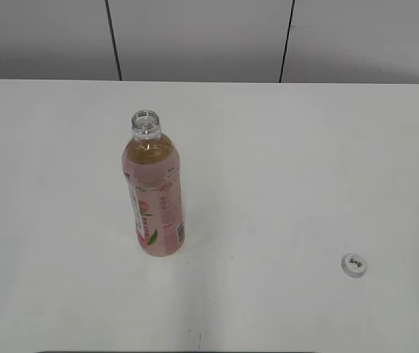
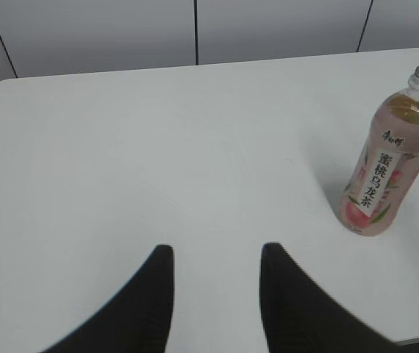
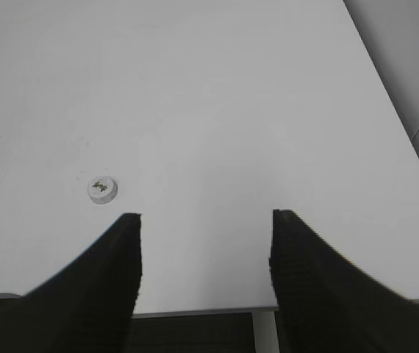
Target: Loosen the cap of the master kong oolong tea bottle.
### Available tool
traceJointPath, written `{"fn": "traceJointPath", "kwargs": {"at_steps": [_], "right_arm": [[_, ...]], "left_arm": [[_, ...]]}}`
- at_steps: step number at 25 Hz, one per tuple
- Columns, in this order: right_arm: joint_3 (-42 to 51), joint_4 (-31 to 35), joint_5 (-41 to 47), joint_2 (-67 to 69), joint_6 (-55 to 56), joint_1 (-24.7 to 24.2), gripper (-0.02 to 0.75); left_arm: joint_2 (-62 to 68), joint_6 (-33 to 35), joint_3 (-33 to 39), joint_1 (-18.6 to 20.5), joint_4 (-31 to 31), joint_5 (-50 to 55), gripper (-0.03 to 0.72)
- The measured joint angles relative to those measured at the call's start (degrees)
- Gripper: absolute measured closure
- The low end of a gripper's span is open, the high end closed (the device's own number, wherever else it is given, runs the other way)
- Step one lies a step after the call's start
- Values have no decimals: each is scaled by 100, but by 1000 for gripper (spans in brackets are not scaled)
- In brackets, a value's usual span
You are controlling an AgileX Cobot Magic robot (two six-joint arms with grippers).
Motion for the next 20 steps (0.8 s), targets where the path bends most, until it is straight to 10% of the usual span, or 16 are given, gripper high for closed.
{"fn": "traceJointPath", "kwargs": {"at_steps": [20], "right_arm": [[0,0,0,0,0,-184,318]], "left_arm": [[0,0,0,885,-51,0,447]]}}
